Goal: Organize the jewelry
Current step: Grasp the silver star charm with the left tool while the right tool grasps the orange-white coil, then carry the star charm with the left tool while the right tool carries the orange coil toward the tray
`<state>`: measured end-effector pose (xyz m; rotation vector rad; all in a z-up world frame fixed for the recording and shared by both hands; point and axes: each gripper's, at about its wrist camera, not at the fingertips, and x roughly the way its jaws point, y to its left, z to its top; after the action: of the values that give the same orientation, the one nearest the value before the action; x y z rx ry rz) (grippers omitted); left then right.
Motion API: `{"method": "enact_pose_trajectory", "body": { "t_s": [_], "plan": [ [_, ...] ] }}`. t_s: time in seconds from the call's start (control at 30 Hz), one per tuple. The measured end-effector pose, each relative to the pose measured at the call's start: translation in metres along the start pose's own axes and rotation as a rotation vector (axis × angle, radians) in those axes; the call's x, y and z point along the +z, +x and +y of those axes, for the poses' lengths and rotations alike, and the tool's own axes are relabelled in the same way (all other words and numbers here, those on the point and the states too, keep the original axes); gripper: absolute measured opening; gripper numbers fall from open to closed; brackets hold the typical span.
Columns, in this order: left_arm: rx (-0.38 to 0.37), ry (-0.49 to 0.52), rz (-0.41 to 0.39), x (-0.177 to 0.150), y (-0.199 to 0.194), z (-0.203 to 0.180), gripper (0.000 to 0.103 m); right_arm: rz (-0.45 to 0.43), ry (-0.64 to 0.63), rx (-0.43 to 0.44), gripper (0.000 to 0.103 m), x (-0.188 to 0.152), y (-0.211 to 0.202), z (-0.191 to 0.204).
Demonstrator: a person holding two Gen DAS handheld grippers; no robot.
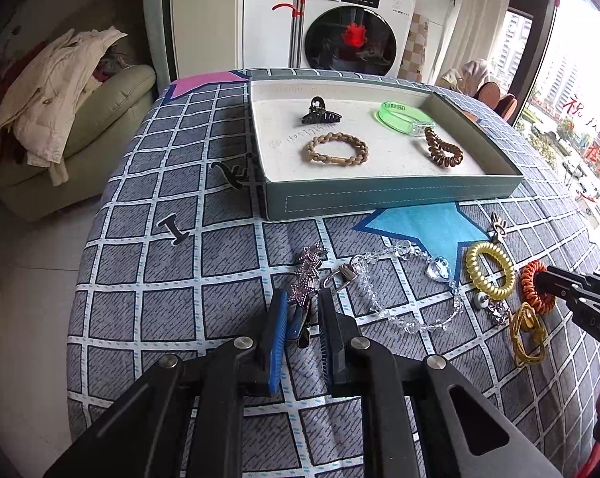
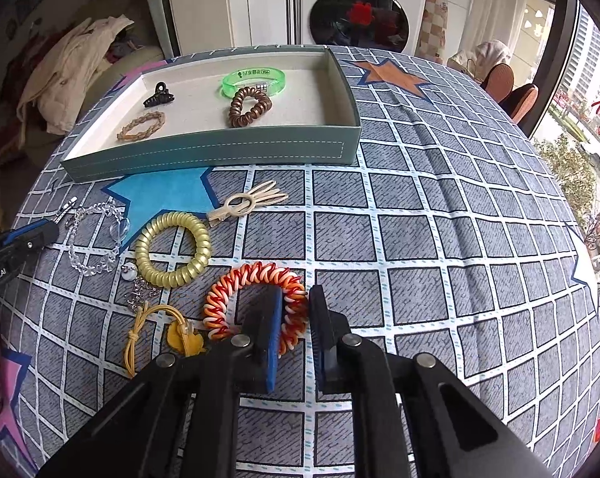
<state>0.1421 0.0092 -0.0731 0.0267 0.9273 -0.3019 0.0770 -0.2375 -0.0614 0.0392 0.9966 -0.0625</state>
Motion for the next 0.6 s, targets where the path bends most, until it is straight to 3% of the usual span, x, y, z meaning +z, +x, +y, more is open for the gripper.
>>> {"method": "enact_pose_trajectory", "body": {
  "t_s": [0.6],
  "plan": [
    [-0.054,-0.015,-0.110,0.026,-0.056,-0.005,0.036,-0.076,0.088,0.090,0.014,0.018,-0.031,-0.016]
  ]
}}
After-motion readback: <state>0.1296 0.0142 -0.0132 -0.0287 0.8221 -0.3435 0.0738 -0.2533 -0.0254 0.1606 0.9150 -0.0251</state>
